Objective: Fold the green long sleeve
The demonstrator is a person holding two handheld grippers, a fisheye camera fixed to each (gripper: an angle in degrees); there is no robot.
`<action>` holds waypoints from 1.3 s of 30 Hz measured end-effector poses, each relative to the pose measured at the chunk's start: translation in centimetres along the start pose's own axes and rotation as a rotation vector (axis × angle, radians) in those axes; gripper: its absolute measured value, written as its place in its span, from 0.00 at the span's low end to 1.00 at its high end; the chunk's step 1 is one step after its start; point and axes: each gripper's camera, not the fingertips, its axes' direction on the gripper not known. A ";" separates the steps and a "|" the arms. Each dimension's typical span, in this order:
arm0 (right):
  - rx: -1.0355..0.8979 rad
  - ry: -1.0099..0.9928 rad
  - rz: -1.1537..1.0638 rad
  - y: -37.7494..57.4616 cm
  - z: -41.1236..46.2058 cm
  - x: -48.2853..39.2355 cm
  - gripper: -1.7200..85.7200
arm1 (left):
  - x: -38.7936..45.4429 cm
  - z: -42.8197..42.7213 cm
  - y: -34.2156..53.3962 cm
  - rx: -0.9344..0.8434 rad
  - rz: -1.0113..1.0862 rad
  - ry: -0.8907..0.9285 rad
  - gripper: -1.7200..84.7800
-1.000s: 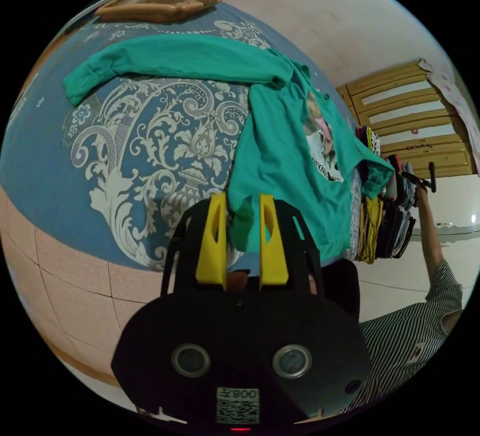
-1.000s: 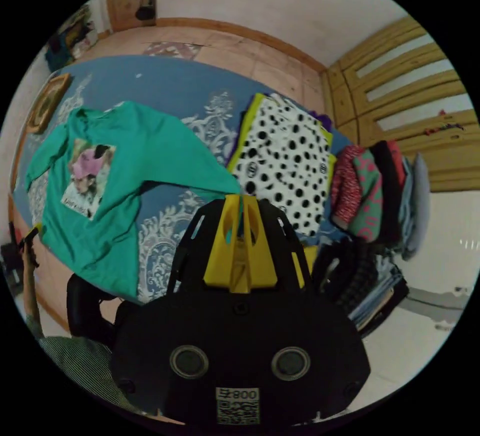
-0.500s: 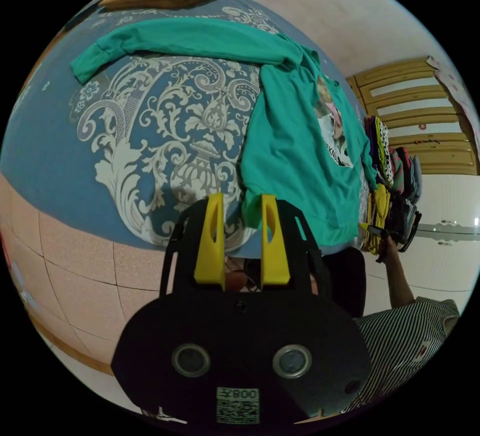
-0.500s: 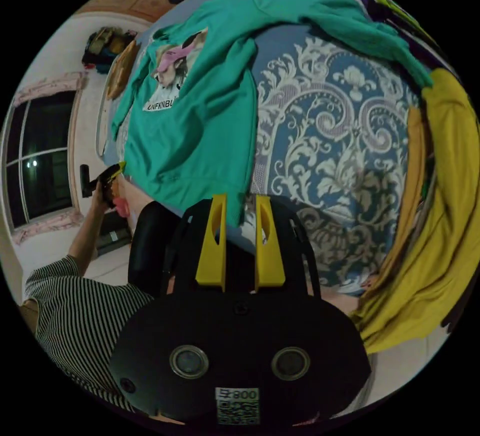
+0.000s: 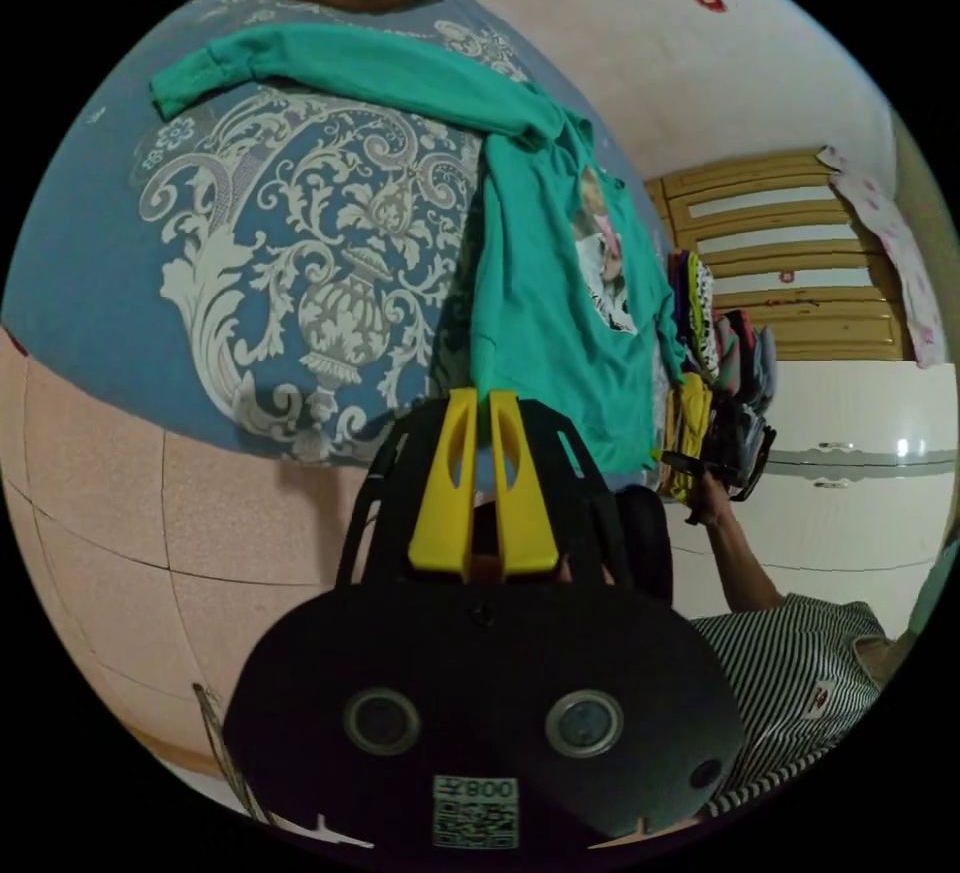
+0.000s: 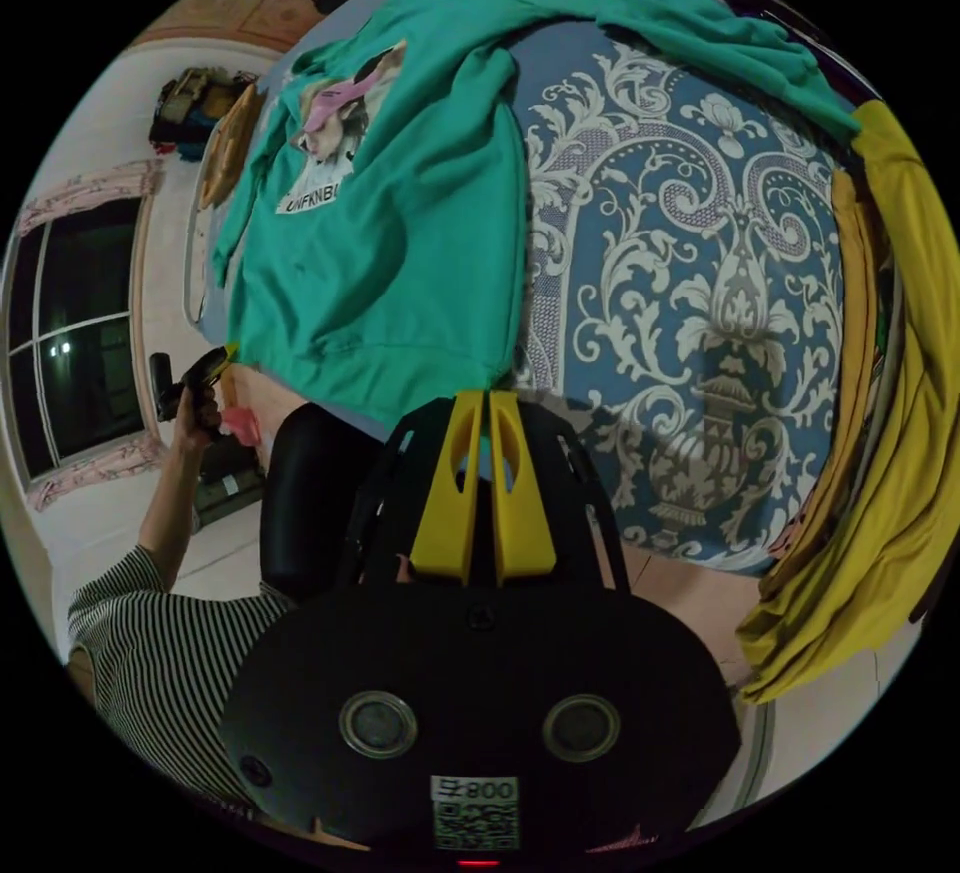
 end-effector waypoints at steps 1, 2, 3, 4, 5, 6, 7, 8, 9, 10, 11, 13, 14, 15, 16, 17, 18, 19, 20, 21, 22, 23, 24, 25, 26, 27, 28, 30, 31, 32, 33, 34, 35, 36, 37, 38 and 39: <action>0.003 -0.009 -0.021 0.9 -0.8 -0.4 0.03 | 0.0 -0.9 0.7 0.021 0.005 0.034 0.05; 0.006 -0.015 -0.033 1.5 -1.2 -0.6 0.03 | 0.0 -1.8 1.5 0.046 0.014 0.060 0.05; 0.015 -0.027 -0.059 2.6 -2.1 -1.0 0.03 | 0.1 -2.3 1.9 0.057 0.019 0.064 0.05; 0.028 -0.036 -0.077 3.8 -3.0 -1.4 0.02 | 0.1 -3.0 2.7 0.071 0.031 0.064 0.04; 0.031 -0.040 -0.087 4.4 -3.3 -1.6 0.02 | 0.1 -3.6 3.5 0.074 0.037 0.065 0.04; 0.031 -0.034 -0.107 5.6 -3.9 -2.1 0.02 | 0.0 -3.8 3.9 0.077 0.038 0.064 0.04; 0.022 -0.012 -0.121 6.8 -4.1 -2.5 0.02 | -0.1 -4.2 4.7 0.083 0.037 0.057 0.04; 0.017 -0.002 -0.129 7.4 -4.2 -2.7 0.02 | -0.3 -4.5 5.5 0.085 0.031 0.057 0.04; 0.008 0.010 -0.140 8.5 -4.1 -3.0 0.02 | -0.5 -4.5 5.8 0.086 0.025 0.061 0.04; 0.004 0.014 -0.139 9.4 -4.0 -3.0 0.02 | -0.9 -4.5 6.5 0.083 0.008 0.079 0.04; 0.003 0.006 -0.134 9.8 -3.9 -3.0 0.02 | -1.2 -4.4 7.1 0.085 -0.009 0.090 0.04; 0.013 -0.043 -0.114 11.3 -4.0 -3.1 0.02 | -1.5 -4.2 8.1 0.082 -0.028 0.093 0.04; 0.008 -0.042 -0.116 11.6 -3.9 -3.2 0.02 | -1.4 -4.2 8.6 0.084 -0.033 0.091 0.04; -0.001 -0.030 -0.125 12.3 -3.9 -3.6 0.02 | -1.4 -4.1 8.9 0.082 -0.032 0.088 0.04; -0.007 -0.024 -0.133 12.9 -4.0 -4.0 0.02 | -1.4 -4.1 9.3 0.075 -0.034 0.078 0.04; -0.007 -0.022 -0.134 13.2 -4.1 -4.1 0.02 | -1.5 -4.1 9.7 0.074 -0.043 0.078 0.04; 0.001 -0.025 -0.131 13.6 -4.3 -4.3 0.02 | -1.6 -4.0 9.9 0.075 -0.050 0.082 0.04; 0.008 -0.031 -0.127 13.9 -4.5 -4.5 0.02 | -1.8 -3.9 10.1 0.079 -0.068 0.087 0.04; 0.007 -0.030 -0.125 14.0 -4.6 -4.6 0.03 | -2.0 -3.7 10.2 0.081 -0.081 0.078 0.05; 0.003 -0.025 -0.119 14.0 -4.4 -4.8 0.03 | -2.1 -3.5 10.1 0.078 -0.088 0.068 0.05; -0.002 -0.025 -0.113 14.0 -4.3 -4.9 0.03 | -2.3 -3.0 10.0 0.065 -0.109 0.057 0.05; -0.003 -0.030 -0.108 13.9 -4.2 -4.9 0.03 | -2.5 -2.6 9.8 0.052 -0.129 0.049 0.05; 0.003 -0.048 -0.091 13.9 -4.3 -4.9 0.03 | -2.6 -2.4 9.8 0.050 -0.140 0.038 0.05; 0.031 -0.064 -0.070 14.1 -4.8 -4.8 0.03 | -2.6 -2.4 9.8 0.055 -0.160 0.008 0.06; 0.049 -0.067 -0.062 14.3 -5.1 -4.8 0.03 | -2.5 -2.6 9.8 0.067 -0.168 -0.019 0.06; 0.085 -0.047 -0.042 14.5 -5.8 -4.7 0.03 | -2.5 -2.8 9.8 0.074 -0.172 -0.030 0.06; 0.120 -0.004 -0.014 14.6 -6.7 -4.5 0.04 | -2.4 -3.2 9.7 0.091 -0.183 -0.058 0.06; 0.175 0.060 0.031 14.0 -8.2 -4.1 0.05 | -2.2 -3.7 9.3 0.118 -0.192 -0.095 0.06; 0.222 0.089 0.058 13.2 -9.6 -3.8 0.06 | -1.9 -3.9 8.7 0.124 -0.192 -0.092 0.07; 0.245 0.100 0.065 12.7 -10.4 -3.7 0.07 | -1.6 -4.0 7.9 0.129 -0.190 -0.079 0.07; 0.285 0.126 0.073 11.4 -11.9 -3.6 0.08 | -1.3 -4.0 7.5 0.132 -0.187 -0.074 0.07; 0.320 0.167 0.078 9.9 -13.4 -3.7 0.09 | -0.7 -4.0 6.6 0.136 -0.174 -0.071 0.06; 0.333 0.188 0.080 9.1 -14.1 -3.8 0.09 | 0.2 -3.8 5.5 0.140 -0.148 -0.070 0.06; 0.351 0.230 0.071 7.4 -15.4 -4.3 0.09 | 0.7 -3.7 5.0 0.139 -0.135 -0.068 0.06; 0.365 0.287 0.062 5.6 -16.6 -4.8 0.10 | 1.7 -3.2 3.9 0.132 -0.106 -0.062 0.06; 0.372 0.321 0.062 4.7 -17.1 -5.1 0.10 | 2.8 -2.7 2.7 0.118 -0.077 -0.052 0.06; 0.376 0.378 0.062 2.8 -17.8 -5.5 0.10 | 3.4 -2.4 2.2 0.111 -0.061 -0.047 0.06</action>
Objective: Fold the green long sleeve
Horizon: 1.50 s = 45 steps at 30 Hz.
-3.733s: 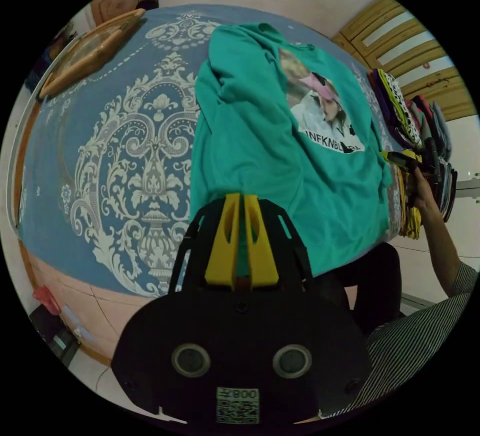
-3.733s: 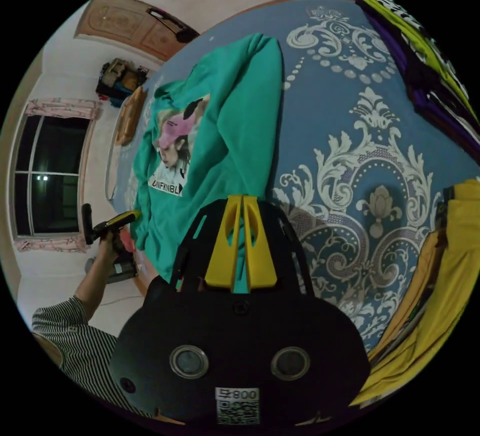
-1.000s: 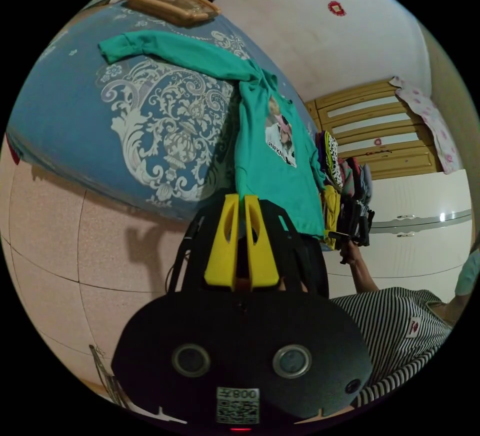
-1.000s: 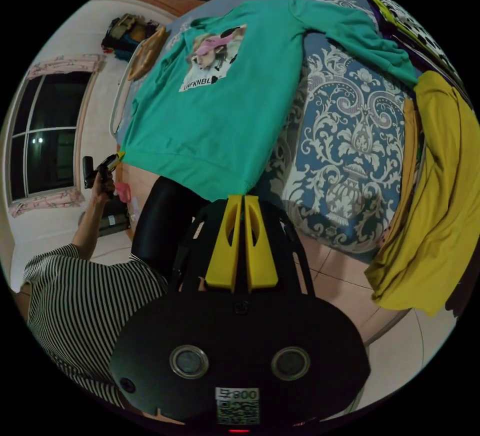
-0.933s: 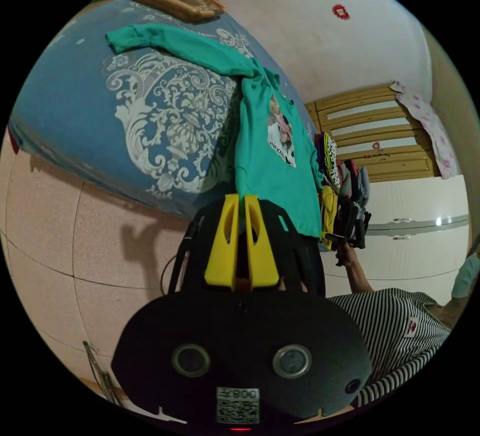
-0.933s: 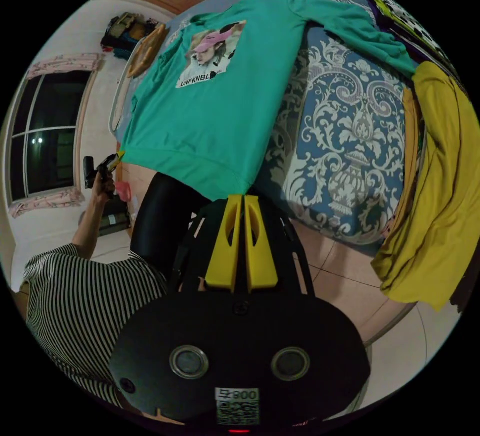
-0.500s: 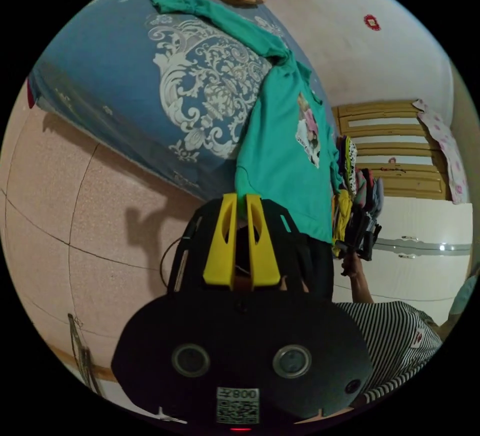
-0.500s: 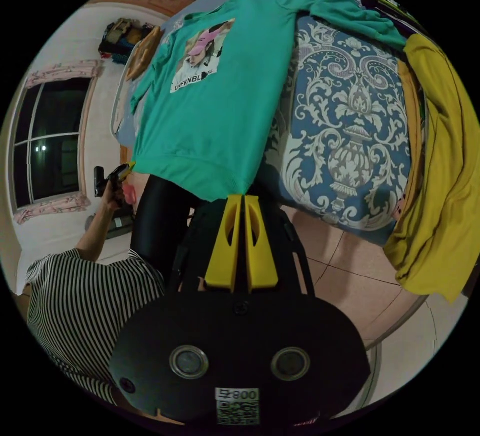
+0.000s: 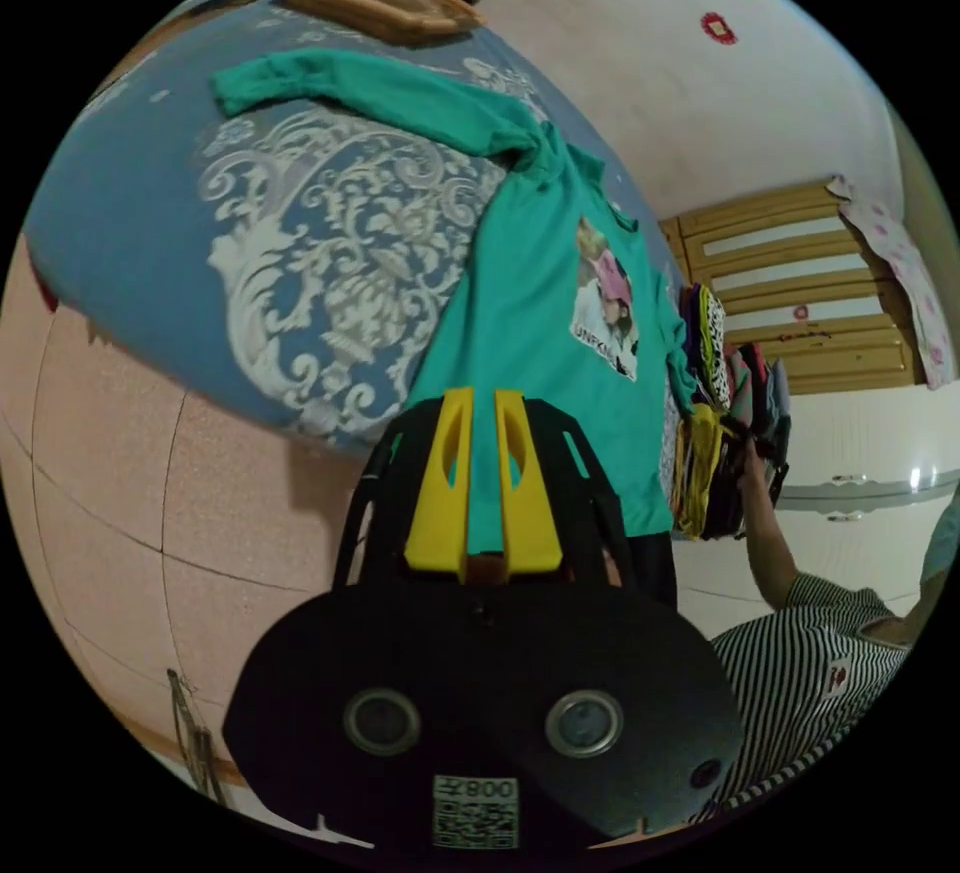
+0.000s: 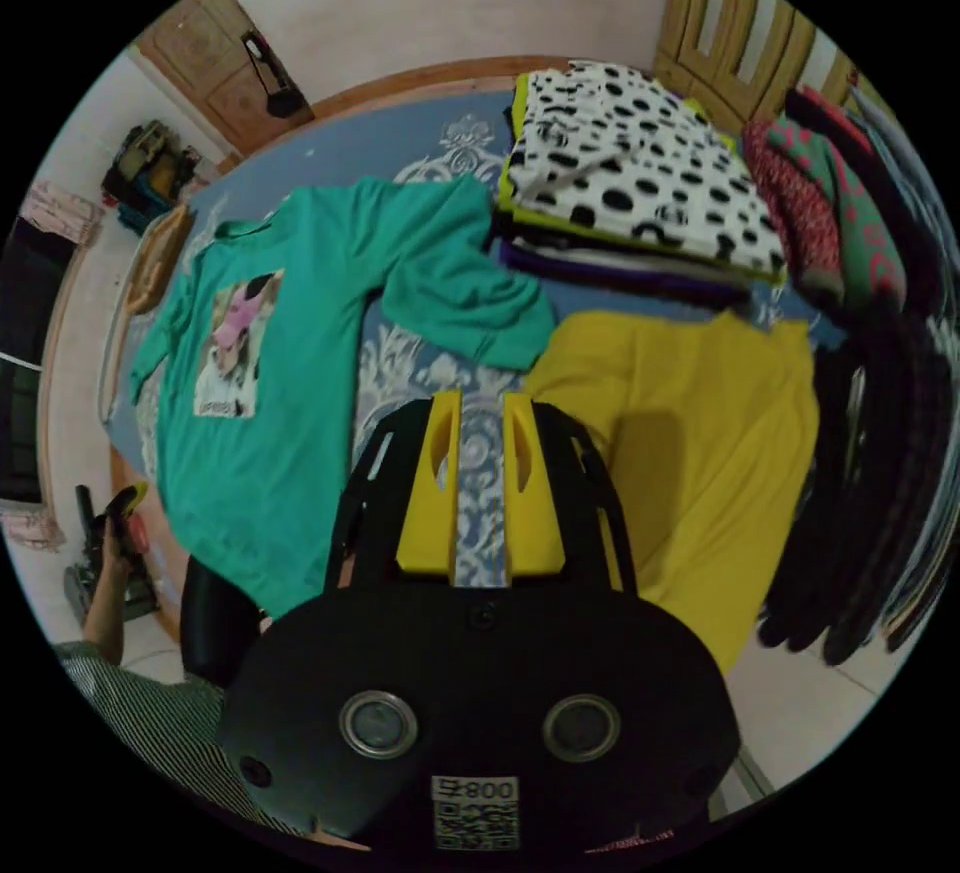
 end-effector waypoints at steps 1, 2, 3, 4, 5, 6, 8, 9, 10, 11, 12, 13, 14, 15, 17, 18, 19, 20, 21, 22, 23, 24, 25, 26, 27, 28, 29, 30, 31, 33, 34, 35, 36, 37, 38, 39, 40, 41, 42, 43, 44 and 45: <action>-0.009 0.039 -0.004 -1.9 0.3 -0.3 0.10 | 1.2 0.7 -1.0 -0.015 0.034 0.010 0.06; -0.021 0.050 -0.004 -2.9 0.6 -0.3 0.10 | 2.4 1.4 -1.9 -0.028 0.065 0.021 0.06; -0.054 0.068 0.004 -4.6 1.4 -0.4 0.11 | 3.0 1.8 -2.3 -0.035 0.081 0.028 0.06; -0.101 0.080 0.014 -6.1 2.5 -0.4 0.11 | 4.2 2.5 -3.1 -0.048 0.114 0.042 0.06; -0.127 0.089 0.020 -6.7 3.1 -0.4 0.11 | 5.4 3.2 -3.9 -0.065 0.144 0.049 0.06; -0.167 0.108 0.036 -7.8 4.1 -0.5 0.11 | 5.9 3.5 -4.3 -0.074 0.158 0.052 0.06; -0.207 0.106 0.042 -8.8 5.3 -0.9 0.10 | 7.7 4.6 -5.6 -0.107 0.198 0.070 0.05; -0.229 0.098 0.047 -9.2 5.9 -1.2 0.10 | 8.0 4.8 -5.9 -0.113 0.204 0.076 0.05; -0.236 0.105 0.051 -9.5 6.2 -1.6 0.08 | 8.6 5.2 -6.5 -0.122 0.211 0.084 0.05; -0.231 0.106 0.050 -9.5 6.0 -1.8 0.07 | 9.1 5.5 -7.0 -0.125 0.218 0.090 0.05; -0.242 0.097 0.023 -9.7 5.7 -2.4 0.06 | 9.3 5.6 -7.3 -0.126 0.219 0.091 0.05; -0.261 0.107 -0.012 -9.8 5.2 -3.0 0.05 | 9.6 5.7 -7.8 -0.130 0.219 0.096 0.05; -0.256 0.113 -0.033 -9.7 4.7 -3.4 0.05 | 9.8 5.8 -8.3 -0.132 0.217 0.105 0.05; -0.219 0.109 -0.076 -9.5 3.1 -4.2 0.04 | 9.9 5.8 -8.6 -0.130 0.216 0.109 0.05; -0.122 0.084 -0.142 -8.9 -0.8 -5.3 0.03 | 10.2 5.4 -9.6 -0.115 0.216 0.123 0.05; -0.055 0.080 -0.184 -8.4 -3.8 -6.0 0.03 | 10.3 5.3 -9.8 -0.112 0.216 0.125 0.05; 0.017 0.108 -0.211 -7.9 -7.0 -6.4 0.03 | 10.4 5.0 -10.3 -0.105 0.214 0.127 0.05; 0.052 0.130 -0.217 -7.7 -8.5 -6.5 0.03 | 10.5 4.7 -10.8 -0.095 0.212 0.130 0.04; 0.110 0.167 -0.217 -7.4 -11.3 -6.4 0.03 | 10.5 4.6 -11.0 -0.092 0.211 0.133 0.04; 0.156 0.192 -0.201 -7.4 -13.7 -6.0 0.03 | 10.5 4.3 -11.5 -0.085 0.208 0.141 0.04; 0.175 0.207 -0.187 -7.4 -14.7 -5.6 0.03 | 10.6 4.0 -12.0 -0.073 0.205 0.145 0.04; 0.200 0.247 -0.150 -7.5 -16.3 -4.8 0.03 | 10.6 3.8 -12.2 -0.066 0.204 0.147 0.04; 0.210 0.268 -0.104 -7.7 -17.3 -3.6 0.03 | 10.6 3.5 -12.6 -0.055 0.203 0.151 0.04; 0.213 0.265 -0.080 -7.8 -17.7 -3.0 0.03 | 10.6 3.2 -13.1 -0.049 0.198 0.154 0.05; 0.218 0.251 -0.028 -8.0 -18.1 -1.7 0.03 | 10.5 3.1 -13.3 -0.045 0.197 0.155 0.05; 0.221 0.232 0.024 -8.3 -18.1 -0.5 0.03 | 10.4 2.8 -13.6 -0.041 0.194 0.153 0.05; 0.217 0.229 0.052 -8.4 -17.8 0.2 0.03 | 10.2 2.5 -14.1 -0.039 0.187 0.148 0.05; 0.194 0.216 0.112 -8.9 -16.9 1.6 0.03 | 10.1 2.4 -14.3 -0.037 0.182 0.145 0.05; 0.147 0.196 0.163 -9.4 -15.3 2.8 0.03 | 9.8 2.1 -14.8 -0.035 0.172 0.140 0.06; 0.032 0.217 0.262 -10.0 -12.4 4.6 0.02 | 9.3 1.6 -15.6 -0.025 0.155 0.127 0.07; -0.019 0.278 0.354 -10.0 -10.9 5.5 0.02 | 8.9 1.1 -16.3 -0.019 0.145 0.113 0.08; -0.032 0.302 0.381 -9.9 -10.5 5.7 0.02 | 8.5 0.5 -17.0 -0.005 0.136 0.100 0.09; -0.020 0.305 0.394 -9.6 -9.9 5.9 0.02 | 8.3 0.2 -17.3 0.008 0.133 0.090 0.10; 0.006 0.291 0.413 -9.2 -9.8 6.1 0.02 | 7.8 -0.6 -18.2 0.032 0.122 0.064 0.11; 0.021 0.284 0.422 -8.9 -9.8 6.1 0.02 | 7.3 -1.3 -19.1 0.054 0.106 0.037 0.11; 0.048 0.265 0.434 -8.5 -10.0 6.3 0.02 | 6.9 -1.7 -19.6 0.068 0.099 0.026 0.12; 0.085 0.236 0.446 -8.0 -10.3 6.4 0.02 | 6.3 -2.5 -20.7 0.098 0.081 -0.003 0.12; 0.110 0.211 0.442 -7.7 -10.5 6.4 0.02 | 5.4 -3.4 -21.9 0.135 0.048 -0.038 0.13; 0.165 0.140 0.409 -7.0 -10.9 6.0 0.02 | 4.9 -3.8 -22.5 0.155 0.026 -0.050 0.13; 0.205 0.068 0.387 -6.2 -11.0 5.7 0.02 | 3.8 -4.6 -23.8 0.191 -0.025 -0.058 0.13; 0.225 0.033 0.379 -5.8 -11.0 5.4 0.02 | 2.5 -5.3 -25.1 0.226 -0.092 -0.057 0.14; 0.261 -0.037 0.340 -5.1 -10.8 4.7 0.02 | 1.8 -5.6 -25.7 0.245 -0.126 -0.054 0.14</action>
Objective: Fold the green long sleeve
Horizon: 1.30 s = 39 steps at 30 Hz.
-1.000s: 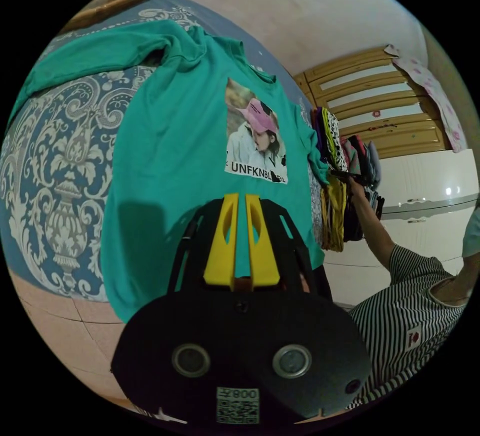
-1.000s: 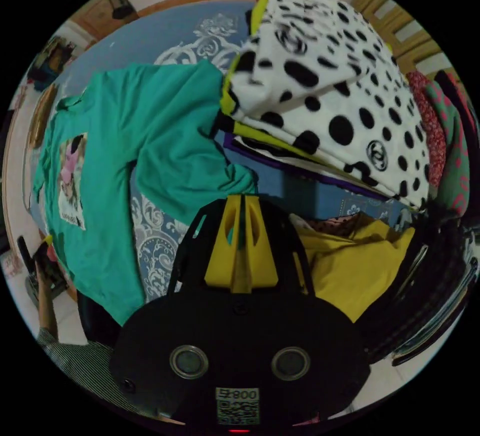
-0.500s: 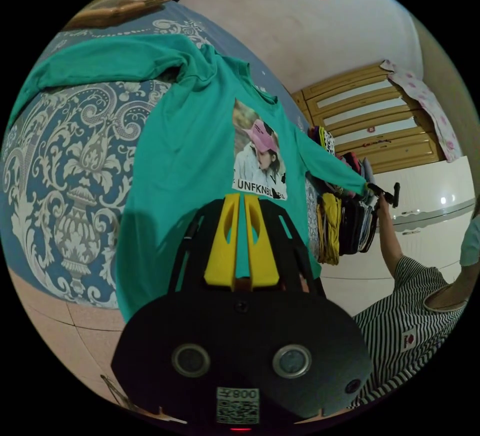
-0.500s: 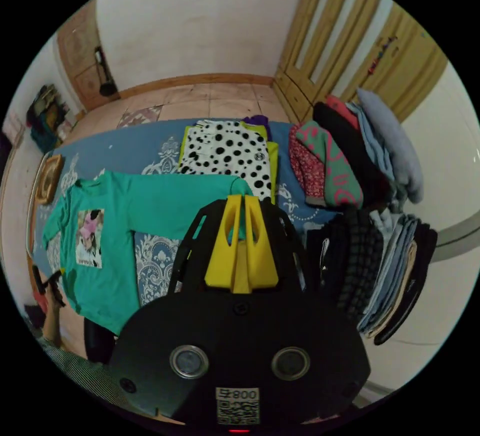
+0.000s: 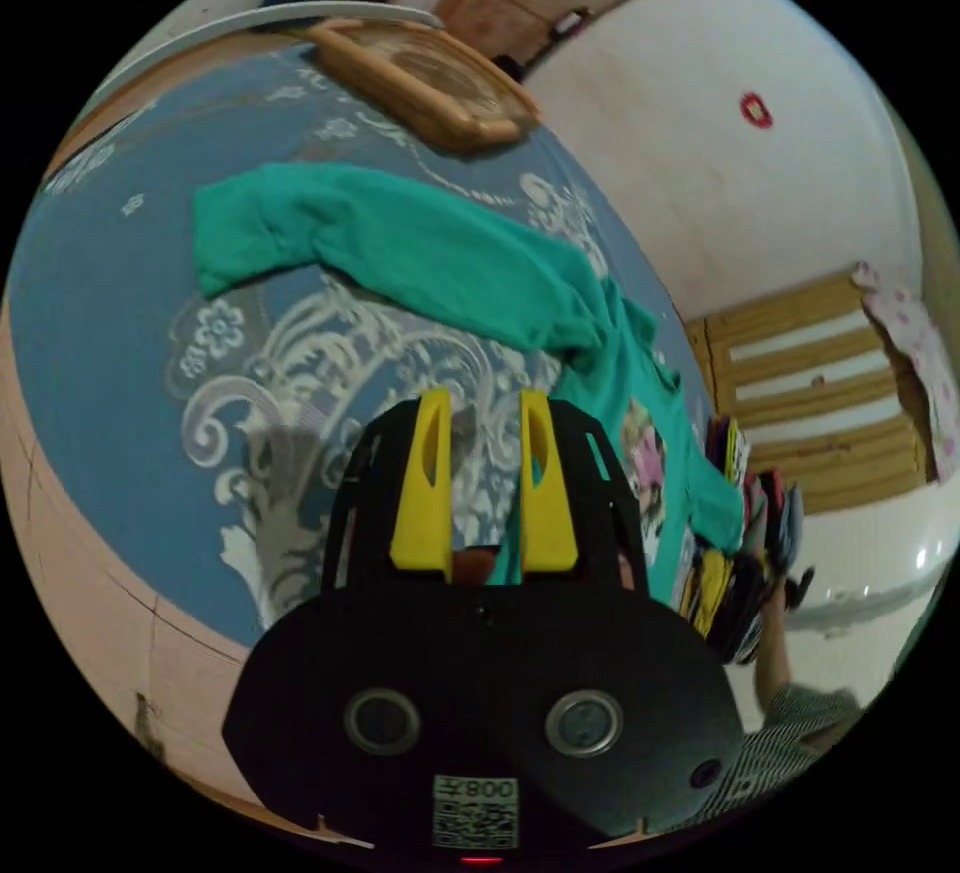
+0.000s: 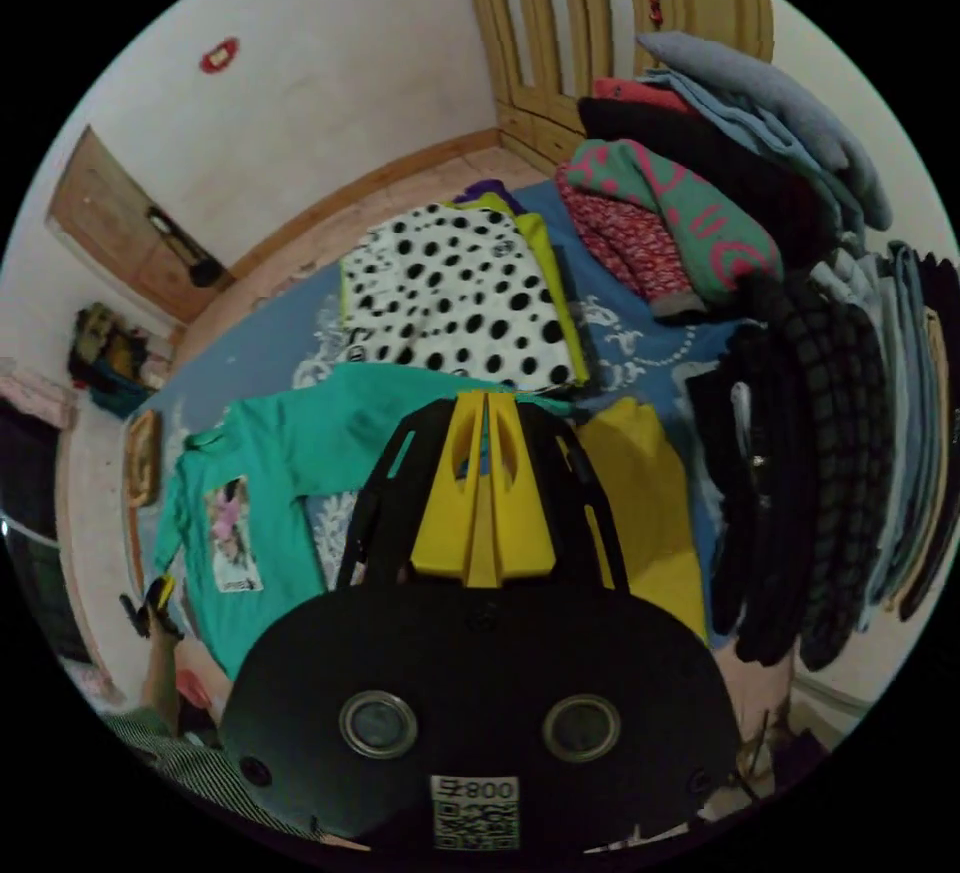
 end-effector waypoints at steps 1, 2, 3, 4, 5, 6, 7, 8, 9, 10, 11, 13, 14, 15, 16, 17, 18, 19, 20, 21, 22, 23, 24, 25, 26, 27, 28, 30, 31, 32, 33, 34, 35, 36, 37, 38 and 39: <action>0.003 -0.059 -0.036 1.1 0.3 -0.7 0.02 | -1.1 -0.1 -1.4 0.032 -0.063 -0.004 0.14; 0.001 -0.081 -0.047 1.6 0.5 -1.0 0.02 | -1.9 -0.2 -2.7 0.055 -0.117 -0.022 0.14; -0.002 -0.135 -0.088 2.6 0.9 -2.0 0.02 | -2.2 -0.1 -3.3 0.064 -0.138 -0.033 0.14; -0.011 -0.186 -0.134 3.7 1.5 -3.1 0.02 | -2.6 0.1 -4.4 0.076 -0.166 -0.057 0.14; -0.021 -0.206 -0.153 4.3 1.9 -3.7 0.02 | -2.8 0.6 -5.4 0.072 -0.177 -0.088 0.13; -0.054 -0.246 -0.190 5.3 2.8 -4.8 0.02 | -2.8 0.9 -5.9 0.060 -0.178 -0.108 0.12; -0.094 -0.281 -0.220 6.3 3.8 -5.9 0.02 | -2.7 1.4 -6.6 0.046 -0.186 -0.174 0.09; -0.114 -0.298 -0.233 6.8 4.4 -6.4 0.02 | -2.4 1.7 -7.1 0.045 -0.167 -0.231 0.07; -0.160 -0.328 -0.254 7.8 5.6 -7.3 0.02 | -2.3 1.8 -7.3 0.043 -0.154 -0.246 0.07; -0.213 -0.342 -0.290 8.7 6.8 -8.3 0.02 | -2.1 2.0 -7.7 0.036 -0.137 -0.250 0.06; -0.234 -0.338 -0.304 9.1 7.4 -8.7 0.02 | -1.9 2.1 -8.1 0.020 -0.113 -0.240 0.05; -0.296 -0.336 -0.360 10.6 9.3 -10.2 0.02 | -1.5 1.8 -8.6 0.023 -0.086 -0.255 0.04; -0.310 -0.341 -0.366 10.9 9.7 -10.5 0.02 | -1.0 1.1 -8.8 0.061 -0.064 -0.268 0.04; -0.324 -0.366 -0.373 11.4 10.3 -10.9 0.02 | -0.7 0.7 -9.0 0.080 -0.052 -0.269 0.04; -0.338 -0.401 -0.382 11.7 10.8 -11.3 0.02 | -0.2 -0.3 -9.4 0.112 -0.033 -0.278 0.03; -0.347 -0.413 -0.385 11.9 11.1 -11.5 0.02 | 0.2 -1.3 -9.8 0.149 -0.016 -0.298 0.03; -0.363 -0.427 -0.391 12.2 11.5 -11.8 0.02 | 0.4 -1.8 -10.0 0.168 -0.006 -0.309 0.03; -0.373 -0.442 -0.416 12.6 11.8 -12.2 0.02 | 0.7 -2.6 -10.4 0.198 0.011 -0.339 0.03; -0.380 -0.443 -0.434 12.8 12.0 -12.5 0.02 | 0.9 -3.2 -10.8 0.214 0.023 -0.363 0.03; -0.394 -0.421 -0.459 13.1 12.3 -13.0 0.02 | 1.0 -3.3 -10.9 0.217 0.024 -0.372 0.03; -0.397 -0.406 -0.477 13.5 12.7 -13.4 0.02 | 0.9 -3.2 -11.1 0.225 0.022 -0.389 0.03; -0.405 -0.408 -0.486 13.8 13.0 -13.7 0.02 | 0.7 -2.7 -11.1 0.213 0.009 -0.411 0.04; -0.439 -0.412 -0.505 14.2 13.8 -14.1 0.02 | 0.5 -2.4 -11.1 0.202 -0.002 -0.424 0.04; -0.463 -0.388 -0.526 14.7 14.6 -14.5 0.02 | 0.2 -1.4 -11.0 0.169 -0.014 -0.435 0.04; -0.464 -0.368 -0.531 14.9 14.9 -14.6 0.02 | -0.1 -0.4 -10.7 0.136 -0.038 -0.444 0.05; -0.473 -0.331 -0.539 15.4 15.7 -14.8 0.02 | -0.2 0.0 -10.5 0.132 -0.042 -0.444 0.05; -0.502 -0.308 -0.552 15.9 16.5 -15.0 0.02 | -0.3 0.8 -10.0 0.124 -0.047 -0.427 0.05; -0.536 -0.283 -0.572 16.5 17.3 -15.3 0.02 | -0.5 1.5 -9.2 0.136 -0.063 -0.388 0.06; -0.540 -0.265 -0.584 16.7 17.4 -15.4 0.02 | -0.5 1.7 -8.6 0.157 -0.062 -0.356 0.06; -0.541 -0.261 -0.584 16.8 17.4 -15.5 0.02 | -0.5 1.7 -7.8 0.184 -0.067 -0.327 0.07; -0.539 -0.275 -0.581 16.9 17.1 -15.5 0.02 | -0.6 1.7 -7.5 0.198 -0.073 -0.310 0.07; -0.532 -0.299 -0.580 17.1 16.7 -15.4 0.02 | -0.8 1.9 -6.6 0.218 -0.086 -0.268 0.07; -0.527 -0.303 -0.578 17.2 16.5 -15.4 0.02 | -1.2 2.3 -5.8 0.214 -0.098 -0.235 0.07; -0.510 -0.296 -0.570 17.4 16.1 -15.3 0.02 | -1.5 2.7 -5.3 0.202 -0.111 -0.231 0.07; -0.499 -0.295 -0.565 17.7 15.8 -15.2 0.02 | -1.8 3.2 -4.3 0.195 -0.133 -0.220 0.07; -0.497 -0.296 -0.563 17.9 15.6 -15.2 0.02 | -1.6 3.8 -2.9 0.213 -0.115 -0.169 0.06; -0.492 -0.301 -0.563 18.3 15.1 -15.2 0.02 | -1.4 4.2 -2.2 0.219 -0.099 -0.128 0.06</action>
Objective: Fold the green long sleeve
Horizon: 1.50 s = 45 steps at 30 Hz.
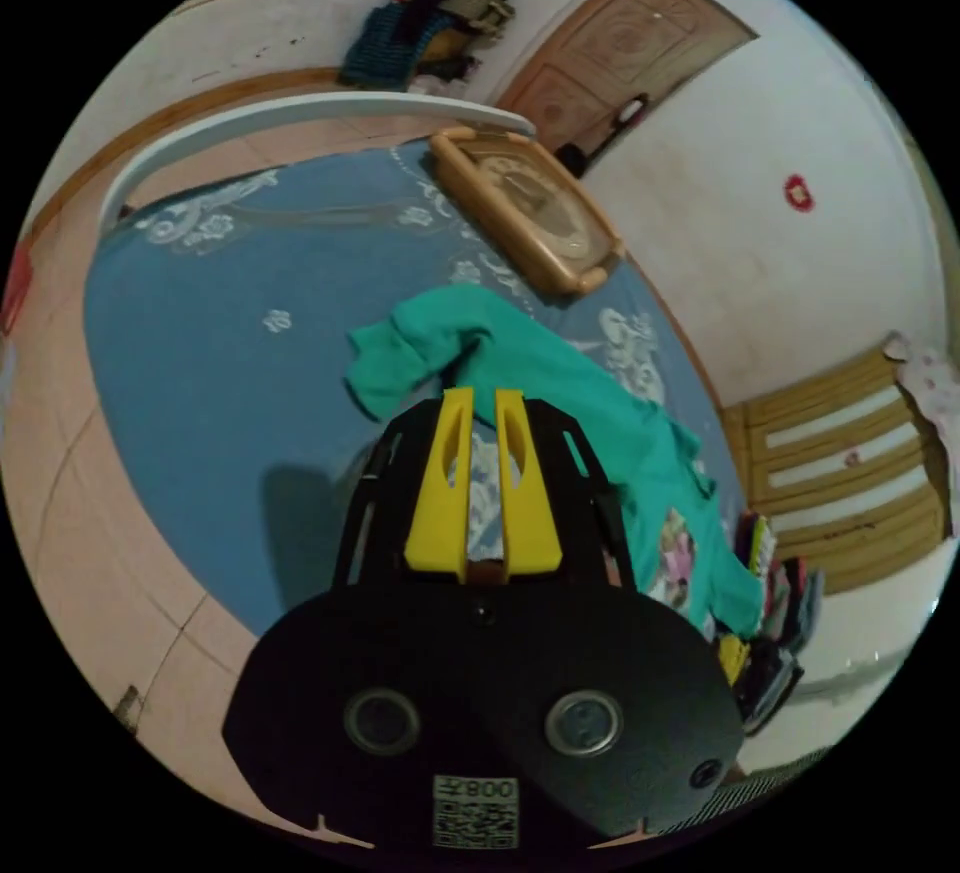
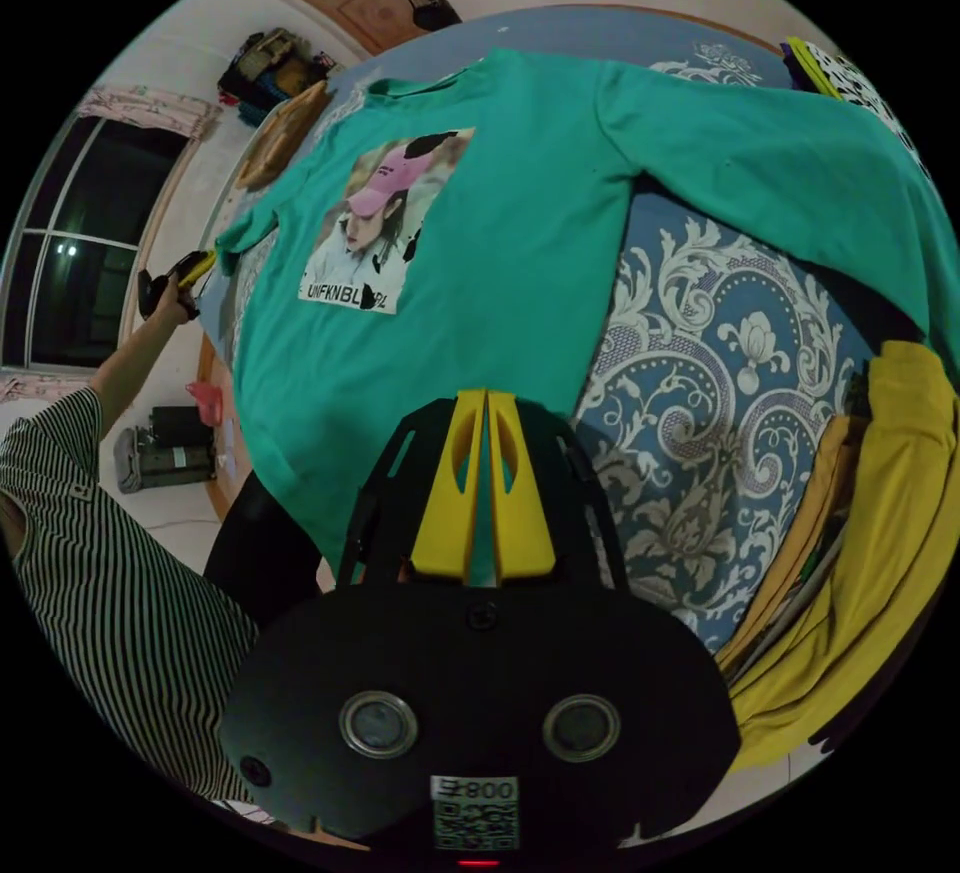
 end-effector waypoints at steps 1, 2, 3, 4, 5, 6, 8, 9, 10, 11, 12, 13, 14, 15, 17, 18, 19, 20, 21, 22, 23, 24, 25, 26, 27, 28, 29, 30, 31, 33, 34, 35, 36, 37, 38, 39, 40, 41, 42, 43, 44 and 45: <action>0.010 0.006 -0.006 0.6 -0.3 -0.5 0.02 | 0.8 0.6 1.8 -0.016 0.040 0.102 0.05; 0.013 0.011 -0.010 0.9 -0.4 -0.9 0.02 | 2.3 1.4 3.9 -0.058 0.109 0.176 0.05; 0.010 0.022 -0.022 1.5 -0.6 -1.5 0.02 | 3.2 1.8 5.1 -0.085 0.152 0.200 0.04; 0.004 0.043 -0.036 2.2 -0.7 -2.2 0.02 | 5.2 2.7 7.8 -0.150 0.242 0.231 0.03; 0.000 0.056 -0.043 2.6 -0.8 -2.5 0.02 | 7.3 3.7 10.8 -0.222 0.341 0.246 0.03; -0.013 0.092 -0.060 3.4 -0.8 -3.2 0.02 | 8.3 4.2 12.4 -0.254 0.391 0.244 0.03; -0.047 0.160 -0.085 4.5 -0.6 -4.1 0.02 | 11.4 6.3 18.8 -0.371 0.545 0.216 0.03; -0.076 0.211 -0.099 5.3 -0.2 -4.6 0.02 | 12.0 7.0 20.3 -0.404 0.581 0.200 0.02; -0.103 0.262 -0.120 6.0 0.3 -5.1 0.02 | 12.9 8.5 23.2 -0.457 0.641 0.139 0.02; -0.119 0.285 -0.127 6.3 0.6 -5.2 0.02 | 13.5 10.2 25.7 -0.512 0.674 0.059 0.02; -0.100 0.321 -0.137 7.0 0.8 -5.5 0.02 | 13.7 11.1 26.8 -0.542 0.697 0.023 0.02; -0.069 0.345 -0.145 7.4 0.6 -5.9 0.02 | 14.1 12.5 28.8 -0.560 0.748 -0.029 0.02; -0.062 0.353 -0.145 7.6 0.5 -6.0 0.02 | 14.2 12.9 30.0 -0.509 0.757 -0.028 0.02; -0.054 0.365 -0.147 7.8 0.2 -6.1 0.02 | 14.2 13.3 30.4 -0.513 0.744 -0.026 0.02; -0.040 0.368 -0.136 8.0 -0.4 -6.2 0.02 | 14.4 15.0 31.7 -0.547 0.715 -0.013 0.02; -0.034 0.363 -0.128 8.1 -0.9 -6.2 0.02 | 14.4 15.5 32.0 -0.557 0.702 -0.010 0.02; -0.036 0.351 -0.120 8.1 -1.5 -6.0 0.02 | 14.7 16.3 32.5 -0.584 0.686 -0.011 0.02; -0.041 0.337 -0.110 8.1 -1.9 -5.9 0.02 | 15.1 17.2 33.1 -0.623 0.677 -0.024 0.02; -0.055 0.291 -0.090 8.0 -2.8 -5.4 0.02 | 15.3 17.5 33.4 -0.636 0.671 -0.031 0.02; -0.034 0.232 -0.066 8.0 -4.3 -4.7 0.02 | 15.9 17.8 34.0 -0.624 0.668 -0.019 0.02; -0.002 0.206 -0.045 8.0 -5.3 -4.2 0.02 | 16.6 17.8 34.6 -0.586 0.667 0.017 0.02; 0.073 0.169 -0.001 8.3 -7.8 -3.0 0.02 | 16.9 17.8 35.0 -0.572 0.664 0.037 0.02; 0.148 0.156 0.058 8.5 -10.5 -1.3 0.02 | 17.5 18.1 35.7 -0.552 0.663 0.083 0.02; 0.189 0.155 0.091 8.6 -11.9 -0.2 0.02 | 18.2 18.5 36.5 -0.545 0.664 0.123 0.02; 0.273 0.160 0.156 8.9 -14.7 2.0 0.03 | 18.5 18.8 37.0 -0.543 0.668 0.139 0.02; 0.349 0.171 0.229 9.2 -17.6 4.6 0.03 | 19.2 19.5 37.9 -0.542 0.676 0.162 0.02; 0.381 0.177 0.267 9.3 -19.0 6.0 0.03 | 19.8 20.3 38.8 -0.546 0.681 0.171 0.02; 0.432 0.189 0.328 9.4 -21.6 8.8 0.04 | 20.1 20.8 39.3 -0.549 0.683 0.174 0.02; 0.472 0.218 0.379 9.5 -23.9 11.4 0.05 | 20.7 21.6 40.4 -0.552 0.689 0.185 0.02; 0.507 0.263 0.466 9.3 -26.8 15.0 0.08 | 21.6 23.1 41.9 -0.563 0.694 0.201 0.02; 0.512 0.273 0.503 9.1 -28.4 17.1 0.08 | 22.1 24.1 42.9 -0.572 0.689 0.214 0.02; 0.517 0.275 0.521 8.9 -29.0 17.9 0.09 | 22.6 25.0 43.9 -0.579 0.679 0.238 0.02; 0.520 0.275 0.535 8.6 -30.2 19.5 0.09 | 22.8 25.5 44.4 -0.582 0.677 0.252 0.02; 0.508 0.285 0.542 8.1 -31.1 20.8 0.10 | 23.3 26.4 45.3 -0.591 0.673 0.270 0.02; 0.498 0.293 0.541 7.8 -31.5 21.3 0.10 | 23.8 27.3 46.2 -0.599 0.675 0.273 0.02; 0.472 0.305 0.523 7.2 -32.0 22.2 0.11 | 24.1 27.7 46.7 -0.602 0.679 0.272 0.02; 0.433 0.324 0.503 6.6 -32.3 23.0 0.11 | 24.6 28.6 47.6 -0.610 0.693 0.267 0.02; 0.411 0.337 0.496 6.3 -32.4 23.3 0.11 | 25.0 29.5 48.5 -0.624 0.708 0.259 0.02; 0.381 0.357 0.477 5.8 -32.7 23.7 0.11 | 25.2 30.0 49.0 -0.630 0.713 0.256 0.02; 0.359 0.378 0.442 5.5 -33.0 23.9 0.12 | 25.6 30.8 49.9 -0.643 0.717 0.253 0.02; 0.346 0.398 0.429 5.3 -33.1 23.9 0.12 | 25.9 31.7 50.7 -0.654 0.719 0.254 0.02; 0.335 0.430 0.389 5.0 -33.5 23.8 0.12 | 26.1 32.1 51.1 -0.659 0.719 0.256 0.02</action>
